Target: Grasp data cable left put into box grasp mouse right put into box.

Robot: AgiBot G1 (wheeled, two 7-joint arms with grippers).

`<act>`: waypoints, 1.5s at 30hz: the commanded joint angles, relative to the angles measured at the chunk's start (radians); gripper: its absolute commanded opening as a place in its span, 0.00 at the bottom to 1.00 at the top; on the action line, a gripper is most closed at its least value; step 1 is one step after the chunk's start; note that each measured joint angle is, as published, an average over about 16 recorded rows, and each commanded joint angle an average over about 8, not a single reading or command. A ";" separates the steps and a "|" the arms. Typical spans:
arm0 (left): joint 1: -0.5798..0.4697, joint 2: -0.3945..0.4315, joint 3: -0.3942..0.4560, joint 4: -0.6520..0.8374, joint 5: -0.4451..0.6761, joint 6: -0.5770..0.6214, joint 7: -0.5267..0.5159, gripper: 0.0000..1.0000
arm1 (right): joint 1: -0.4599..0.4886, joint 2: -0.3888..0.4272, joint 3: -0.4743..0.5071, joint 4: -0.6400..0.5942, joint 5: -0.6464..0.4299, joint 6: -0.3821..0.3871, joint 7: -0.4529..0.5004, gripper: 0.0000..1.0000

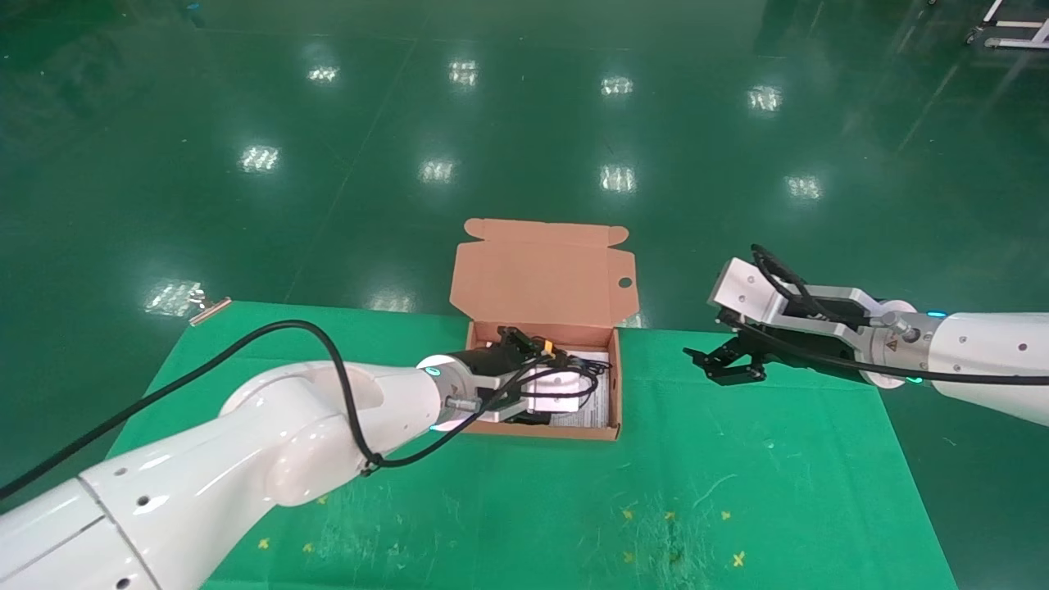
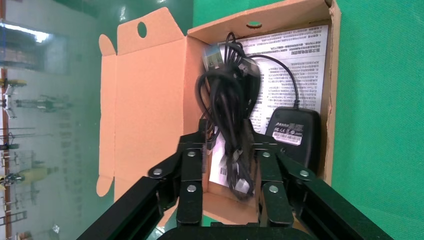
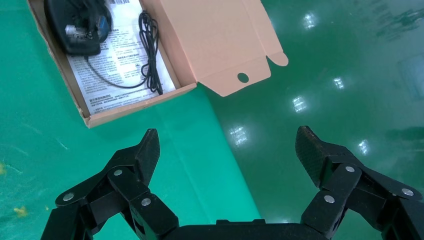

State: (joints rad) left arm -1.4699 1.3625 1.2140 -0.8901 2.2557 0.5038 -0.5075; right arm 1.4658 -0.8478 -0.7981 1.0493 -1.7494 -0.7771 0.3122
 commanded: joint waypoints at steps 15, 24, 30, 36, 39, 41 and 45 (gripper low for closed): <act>-0.131 -0.043 -0.076 -0.009 0.111 -0.052 -0.091 1.00 | 0.182 -0.068 0.017 -0.040 -0.017 0.001 -0.140 1.00; -0.119 -0.073 -0.116 -0.019 0.055 -0.015 -0.079 1.00 | 0.173 -0.054 0.036 -0.032 0.030 -0.057 -0.147 1.00; -0.067 -0.141 -0.198 -0.057 -0.104 0.086 -0.039 1.00 | 0.114 -0.024 0.086 -0.005 0.133 -0.125 -0.145 1.00; -0.014 -0.212 -0.283 -0.096 -0.269 0.191 0.003 1.00 | 0.055 0.007 0.137 0.024 0.237 -0.196 -0.143 1.00; 0.013 -0.247 -0.326 -0.116 -0.351 0.244 0.023 1.00 | 0.025 0.022 0.163 0.038 0.290 -0.231 -0.141 1.00; 0.031 -0.270 -0.354 -0.128 -0.406 0.279 0.037 1.00 | 0.005 0.032 0.180 0.047 0.325 -0.254 -0.141 1.00; 0.067 -0.318 -0.411 -0.155 -0.516 0.349 0.065 1.00 | -0.035 0.053 0.214 0.066 0.394 -0.301 -0.139 1.00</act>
State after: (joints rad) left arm -1.4030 1.0448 0.8027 -1.0447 1.7396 0.8525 -0.4424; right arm 1.4307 -0.7949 -0.5841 1.1154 -1.3549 -1.0778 0.1732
